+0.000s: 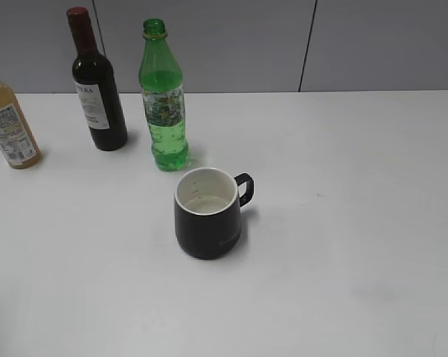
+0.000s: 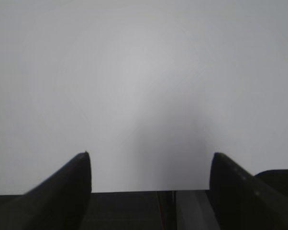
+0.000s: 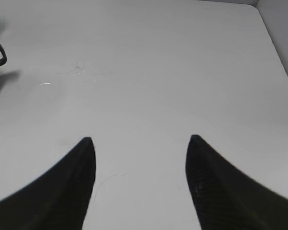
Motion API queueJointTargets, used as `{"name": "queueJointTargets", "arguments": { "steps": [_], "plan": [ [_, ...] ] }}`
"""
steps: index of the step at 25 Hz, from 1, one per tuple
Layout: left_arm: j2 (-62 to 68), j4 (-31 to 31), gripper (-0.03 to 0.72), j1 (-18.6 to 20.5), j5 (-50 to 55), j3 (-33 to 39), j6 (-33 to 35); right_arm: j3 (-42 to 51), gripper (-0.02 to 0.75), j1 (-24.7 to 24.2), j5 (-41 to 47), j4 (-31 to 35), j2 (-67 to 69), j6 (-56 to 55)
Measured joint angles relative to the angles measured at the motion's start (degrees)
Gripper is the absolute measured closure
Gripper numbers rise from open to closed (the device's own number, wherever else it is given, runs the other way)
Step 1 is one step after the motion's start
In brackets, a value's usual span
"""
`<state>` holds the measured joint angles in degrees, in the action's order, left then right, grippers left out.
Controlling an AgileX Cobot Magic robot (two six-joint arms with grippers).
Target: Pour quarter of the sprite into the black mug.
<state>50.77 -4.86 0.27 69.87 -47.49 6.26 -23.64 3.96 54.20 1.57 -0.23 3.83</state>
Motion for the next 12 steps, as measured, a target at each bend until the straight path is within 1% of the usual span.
{"name": "queueJointTargets", "arguments": {
  "steps": [7, 12],
  "plan": [
    [-11.45, 0.02, 0.101, 0.00, 0.05, 8.97, 0.00, 0.00, 0.281, 0.00, 0.00, 0.00, 0.00, 0.00],
    [-21.08, 0.02, 0.101, 0.00, 0.10, 13.68, 0.00, 0.00, 0.281, 0.00, 0.00, 0.00, 0.00, 0.00]
  ]
}}
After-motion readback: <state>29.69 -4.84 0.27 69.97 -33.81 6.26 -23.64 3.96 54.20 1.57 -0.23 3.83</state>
